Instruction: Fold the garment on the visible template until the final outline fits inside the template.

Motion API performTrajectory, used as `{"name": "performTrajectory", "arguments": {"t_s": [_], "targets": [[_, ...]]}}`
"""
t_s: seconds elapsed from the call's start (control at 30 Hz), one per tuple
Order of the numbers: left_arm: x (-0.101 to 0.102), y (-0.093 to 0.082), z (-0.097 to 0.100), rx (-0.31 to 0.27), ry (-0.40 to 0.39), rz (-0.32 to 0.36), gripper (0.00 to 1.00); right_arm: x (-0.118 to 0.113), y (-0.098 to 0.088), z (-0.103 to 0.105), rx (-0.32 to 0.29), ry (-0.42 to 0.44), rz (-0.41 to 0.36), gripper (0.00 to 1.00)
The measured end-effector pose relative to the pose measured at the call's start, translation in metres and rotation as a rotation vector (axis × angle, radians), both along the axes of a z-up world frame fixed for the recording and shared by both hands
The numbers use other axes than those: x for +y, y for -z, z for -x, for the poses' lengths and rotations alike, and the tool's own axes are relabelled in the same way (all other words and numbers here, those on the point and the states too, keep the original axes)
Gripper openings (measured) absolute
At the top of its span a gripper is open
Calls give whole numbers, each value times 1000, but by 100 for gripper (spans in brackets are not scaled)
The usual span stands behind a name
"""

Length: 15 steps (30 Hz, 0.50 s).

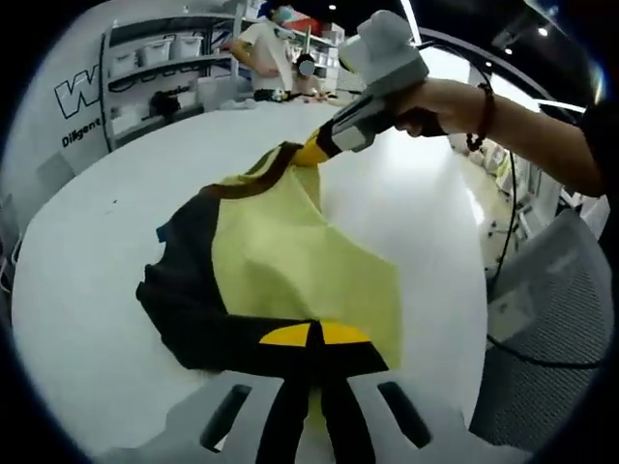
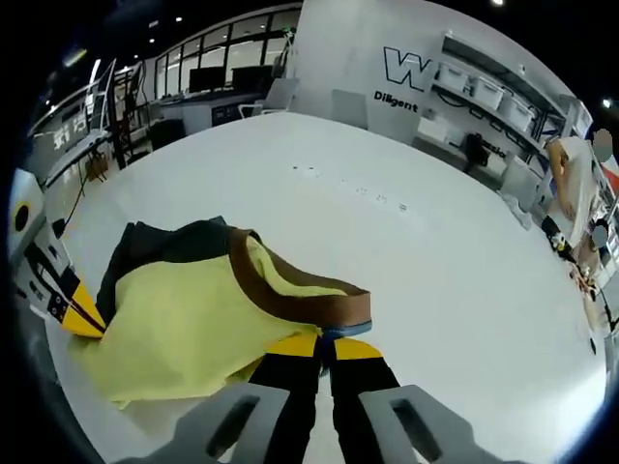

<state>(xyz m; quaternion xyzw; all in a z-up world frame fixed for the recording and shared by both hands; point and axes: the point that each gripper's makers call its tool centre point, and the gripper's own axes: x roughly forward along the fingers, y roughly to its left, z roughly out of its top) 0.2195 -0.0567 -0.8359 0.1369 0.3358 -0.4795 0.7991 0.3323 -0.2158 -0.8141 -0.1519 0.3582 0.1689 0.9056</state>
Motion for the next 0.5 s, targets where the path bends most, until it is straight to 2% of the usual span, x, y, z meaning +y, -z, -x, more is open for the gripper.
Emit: {"name": "performTrajectory", "arguments": {"t_s": [0.03,0.13,0.23,0.27,0.3,0.37,0.43,0.5], "targets": [[1,3,1,22,-6,-5,2,0,1,0,5,0,2,0],[2,2,2,11,-7,-1,4,0,2,0,7,-2,5,0],[4,-7,3,-18,19,6,11,0,2,0,11,2,1,0],[7,-15,0,-79,61,2,13,0,2,0,14,5,-1,0],[10,-20,-1,-106,71,-1,15,-1,3,0,18,6,-2,0],[19,-32,-4,-128,62,18,18,-1,3,0,19,5,2,0],[27,-41,-9,-125,41,52,20,-1,3,0,20,5,-1,0],[42,-57,-23,-169,-12,91,22,-2,4,1,22,8,1,0]]}}
